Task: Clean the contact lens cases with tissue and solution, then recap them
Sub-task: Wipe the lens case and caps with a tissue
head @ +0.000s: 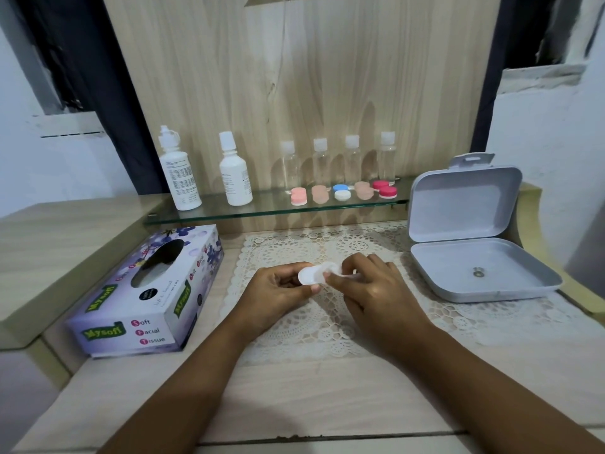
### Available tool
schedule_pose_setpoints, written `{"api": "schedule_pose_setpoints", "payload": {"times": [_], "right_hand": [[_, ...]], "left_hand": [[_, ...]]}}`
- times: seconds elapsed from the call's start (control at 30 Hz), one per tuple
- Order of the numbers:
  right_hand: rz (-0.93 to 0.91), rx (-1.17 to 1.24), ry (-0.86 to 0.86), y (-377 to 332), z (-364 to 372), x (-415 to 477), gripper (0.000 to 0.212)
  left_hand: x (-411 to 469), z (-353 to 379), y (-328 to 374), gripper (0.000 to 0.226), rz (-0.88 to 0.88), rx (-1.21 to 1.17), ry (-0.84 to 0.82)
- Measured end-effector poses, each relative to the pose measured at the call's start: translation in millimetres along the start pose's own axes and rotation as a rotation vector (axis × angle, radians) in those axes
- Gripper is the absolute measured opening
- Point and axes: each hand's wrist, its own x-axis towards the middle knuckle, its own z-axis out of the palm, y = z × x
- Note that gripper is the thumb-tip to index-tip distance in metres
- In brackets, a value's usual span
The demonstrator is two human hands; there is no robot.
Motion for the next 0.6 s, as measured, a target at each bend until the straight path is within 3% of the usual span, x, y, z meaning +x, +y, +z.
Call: {"api": "schedule_pose_setpoints", "payload": {"times": [0.1,0.37,0.5,0.6], "right_hand": [[-0.010,0.048,-0.011,-0.2,-0.2,-0.7,0.036],[0.174,0.017,0.075,11.8,7.7,1.6,0.033],[0.467,0.290,-0.031,8.3,0.1,9.3,0.028],[0.602,0.623,-0.176,9.0,-6.1,11.9,0.024]], "left_hand": [[0.3,0.0,-0.3,0.030,0.007,0.002,0.003],[0.3,1.2,-2.3,0.035,0.054,0.086,0.006],[0.0,1.9,-5.0,0.036,0.109,0.172,0.013],[0.7,2.0,-6.1,0.035,0.122,0.195,-0.002]]}}
